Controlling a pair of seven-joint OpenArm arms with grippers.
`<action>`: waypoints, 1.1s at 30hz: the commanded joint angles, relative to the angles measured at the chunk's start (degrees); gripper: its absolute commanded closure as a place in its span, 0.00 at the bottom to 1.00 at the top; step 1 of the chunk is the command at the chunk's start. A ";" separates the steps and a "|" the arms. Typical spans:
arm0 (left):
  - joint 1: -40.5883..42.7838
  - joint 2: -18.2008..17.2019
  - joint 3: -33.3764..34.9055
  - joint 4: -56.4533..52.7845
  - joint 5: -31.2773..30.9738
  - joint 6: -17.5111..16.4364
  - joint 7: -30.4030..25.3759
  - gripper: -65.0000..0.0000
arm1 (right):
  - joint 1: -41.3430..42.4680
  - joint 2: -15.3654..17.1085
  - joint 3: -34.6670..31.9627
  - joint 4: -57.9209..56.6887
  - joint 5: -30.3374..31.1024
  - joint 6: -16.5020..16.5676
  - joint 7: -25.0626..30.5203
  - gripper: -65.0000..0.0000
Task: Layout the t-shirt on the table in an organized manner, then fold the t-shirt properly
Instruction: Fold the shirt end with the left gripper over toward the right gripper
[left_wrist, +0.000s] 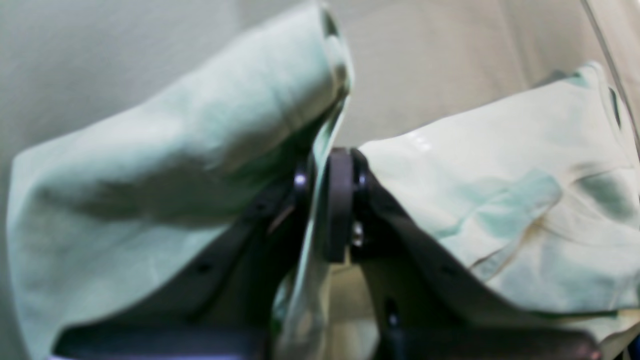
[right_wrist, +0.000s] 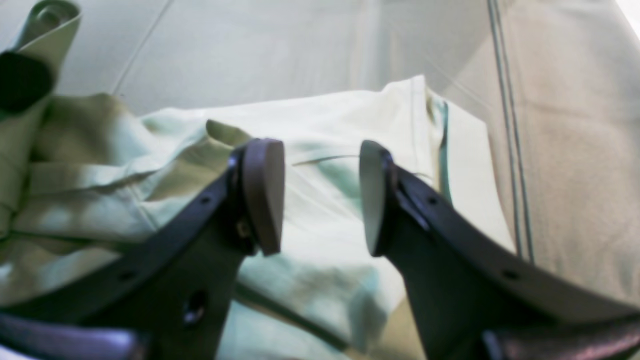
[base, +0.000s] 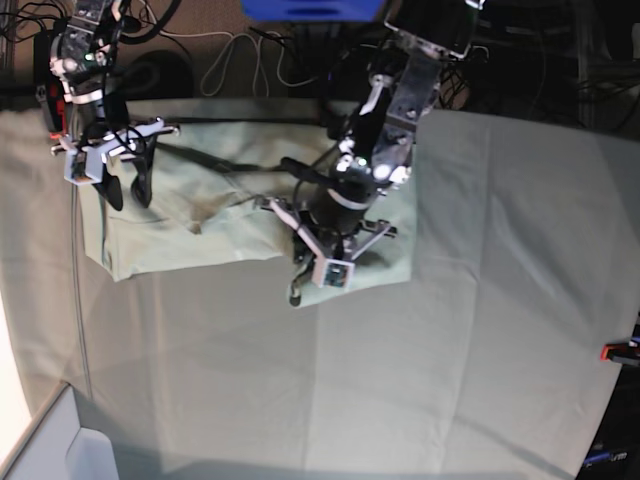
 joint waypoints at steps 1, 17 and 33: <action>-1.21 0.79 0.74 0.03 0.07 -0.29 -0.93 1.00 | 0.01 1.03 0.18 1.11 0.92 0.40 1.63 0.61; -0.94 0.97 7.16 -1.47 0.07 -0.29 -0.49 1.00 | 0.28 1.73 1.41 1.02 0.92 0.40 1.63 0.61; 1.60 1.23 8.65 0.38 0.07 -0.73 -0.31 1.00 | 0.37 1.73 1.33 0.58 0.92 0.40 1.63 0.61</action>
